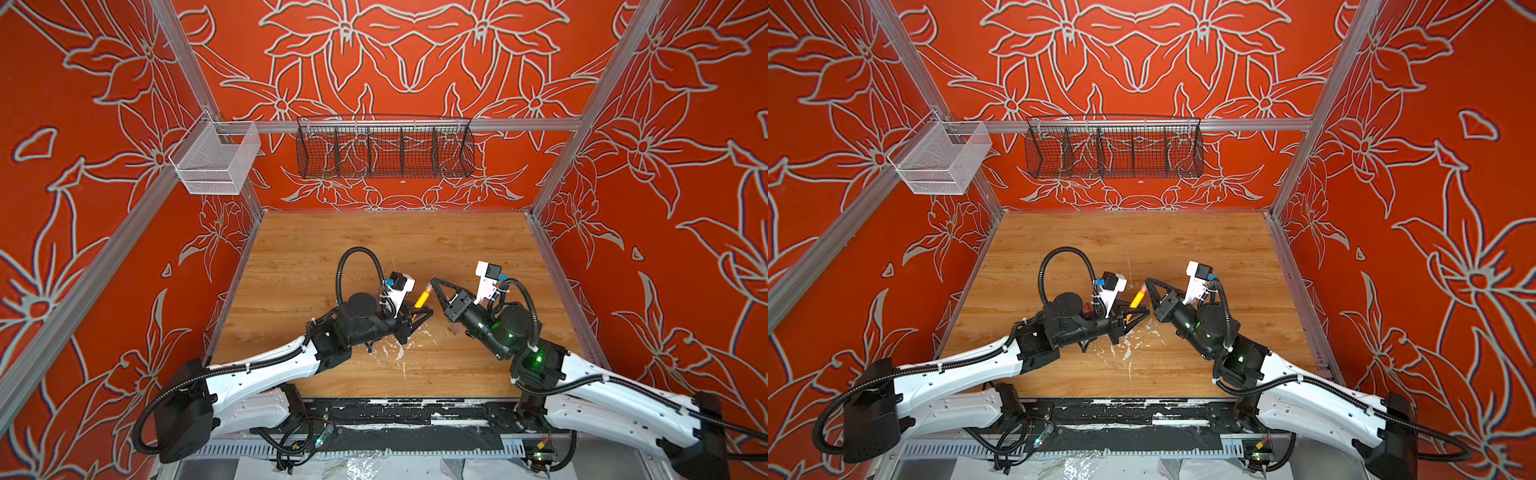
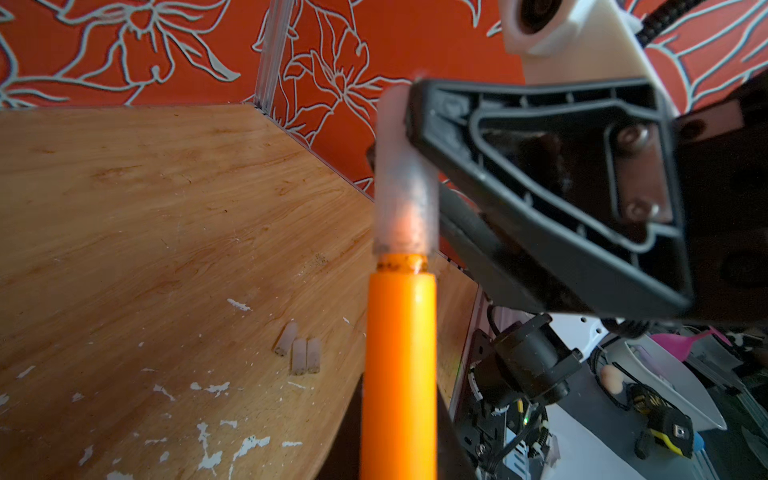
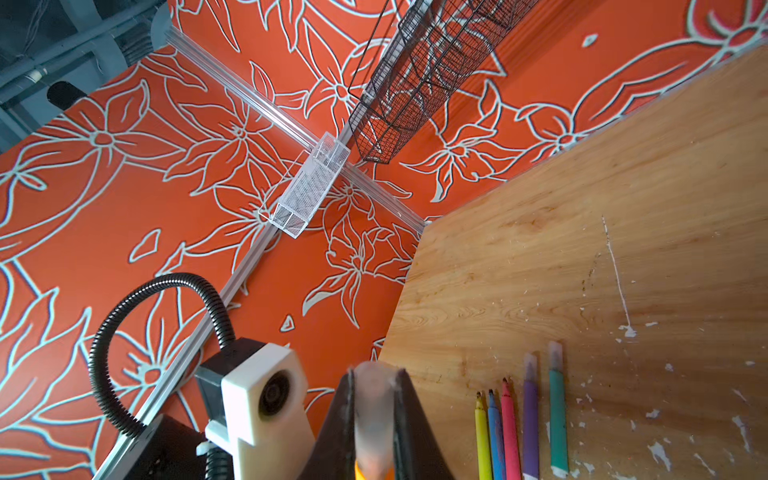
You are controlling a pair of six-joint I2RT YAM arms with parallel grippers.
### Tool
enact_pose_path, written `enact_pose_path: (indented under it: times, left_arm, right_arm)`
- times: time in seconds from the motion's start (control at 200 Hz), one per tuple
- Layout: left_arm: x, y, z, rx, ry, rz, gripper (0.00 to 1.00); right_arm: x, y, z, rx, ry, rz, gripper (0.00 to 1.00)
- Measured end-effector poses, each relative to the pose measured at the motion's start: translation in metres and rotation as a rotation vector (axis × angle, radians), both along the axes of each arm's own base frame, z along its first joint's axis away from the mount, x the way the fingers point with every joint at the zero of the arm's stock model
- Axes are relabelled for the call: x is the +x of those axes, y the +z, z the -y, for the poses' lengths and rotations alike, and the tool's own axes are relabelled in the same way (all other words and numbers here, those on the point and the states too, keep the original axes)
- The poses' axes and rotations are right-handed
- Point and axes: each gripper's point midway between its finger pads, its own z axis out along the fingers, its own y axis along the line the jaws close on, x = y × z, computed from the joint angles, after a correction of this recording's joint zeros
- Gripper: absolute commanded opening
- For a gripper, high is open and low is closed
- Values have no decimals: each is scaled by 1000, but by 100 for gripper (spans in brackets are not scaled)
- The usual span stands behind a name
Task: Insert the pens into the pen caps
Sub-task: 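Press the cap down onto the orange marker tip with the right gripper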
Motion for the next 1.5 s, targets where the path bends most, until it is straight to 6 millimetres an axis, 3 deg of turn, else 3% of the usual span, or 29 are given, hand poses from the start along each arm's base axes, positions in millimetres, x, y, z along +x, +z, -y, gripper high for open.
enact_pose_path:
  times: [0.571,0.746,0.861,0.941,1.126,1.316,1.501]
  left_arm:
    - [-2,-4,-7,-15,-7,-45,0]
    - [-5,-1,-6,-28,-31,-45,0]
    - [6,9,-10,-61,12,-23,0]
    - [11,5,-14,-53,41,-27,0]
    - [11,16,-18,-80,53,13,0]
    - [10,25,-20,-97,51,72,0]
    - [7,21,-20,-84,32,104,0]
  right_arm:
    - [0,-5,-12,-42,-120,3,0]
    - [-3,-3,-10,-60,-109,21,29]
    - [-25,-16,-33,-144,38,29,44]
    - [-33,-17,-39,-184,91,40,54]
    - [-42,-4,-26,-230,115,69,73]
    - [-46,29,-3,-220,84,109,79]
    - [-39,51,4,-219,47,125,79]
